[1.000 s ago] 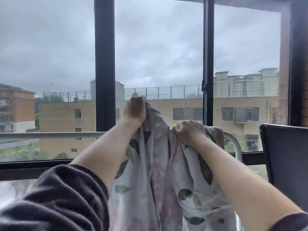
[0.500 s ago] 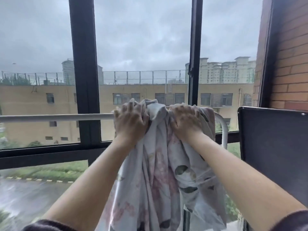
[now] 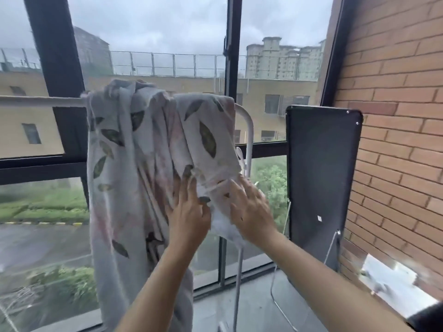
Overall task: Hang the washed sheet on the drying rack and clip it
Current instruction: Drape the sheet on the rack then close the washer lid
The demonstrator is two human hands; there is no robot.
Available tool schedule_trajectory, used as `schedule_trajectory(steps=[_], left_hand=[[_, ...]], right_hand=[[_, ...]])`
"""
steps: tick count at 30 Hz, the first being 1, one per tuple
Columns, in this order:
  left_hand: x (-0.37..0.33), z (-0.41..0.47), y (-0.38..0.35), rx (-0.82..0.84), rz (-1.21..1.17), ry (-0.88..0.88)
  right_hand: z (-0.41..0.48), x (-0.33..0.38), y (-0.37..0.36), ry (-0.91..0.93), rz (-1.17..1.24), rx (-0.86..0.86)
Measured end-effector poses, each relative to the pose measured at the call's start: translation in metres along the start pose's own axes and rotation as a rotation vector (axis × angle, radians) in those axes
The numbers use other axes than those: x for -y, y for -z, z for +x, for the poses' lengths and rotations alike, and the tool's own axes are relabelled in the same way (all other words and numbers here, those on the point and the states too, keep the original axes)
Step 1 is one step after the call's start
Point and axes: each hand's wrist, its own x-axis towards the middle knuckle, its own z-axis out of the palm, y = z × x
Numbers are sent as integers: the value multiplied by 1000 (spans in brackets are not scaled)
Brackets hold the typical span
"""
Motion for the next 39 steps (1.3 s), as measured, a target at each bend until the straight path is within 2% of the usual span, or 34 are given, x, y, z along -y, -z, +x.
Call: schedule_trajectory(steps=[4, 5, 11, 22, 33, 39], left_hand=[[-60, -60, -49, 87, -118, 65], [-95, -82, -71, 135, -149, 18], [-189, -132, -134, 286, -352, -192], [-387, -195, -248, 578, -599, -468], [-548, -195, -393, 801, -760, -708], [-650, -165, -461, 769, -729, -899]], right_hand=[[-76, -63, 31, -141, -22, 88], [-109, -92, 49, -201, -45, 85], [-193, -170, 111, -409, -162, 115], [-338, -313, 228, -852, -403, 71], [-378, -463, 304, -1090, -591, 64], [-385, -546, 344, -1245, -711, 61]])
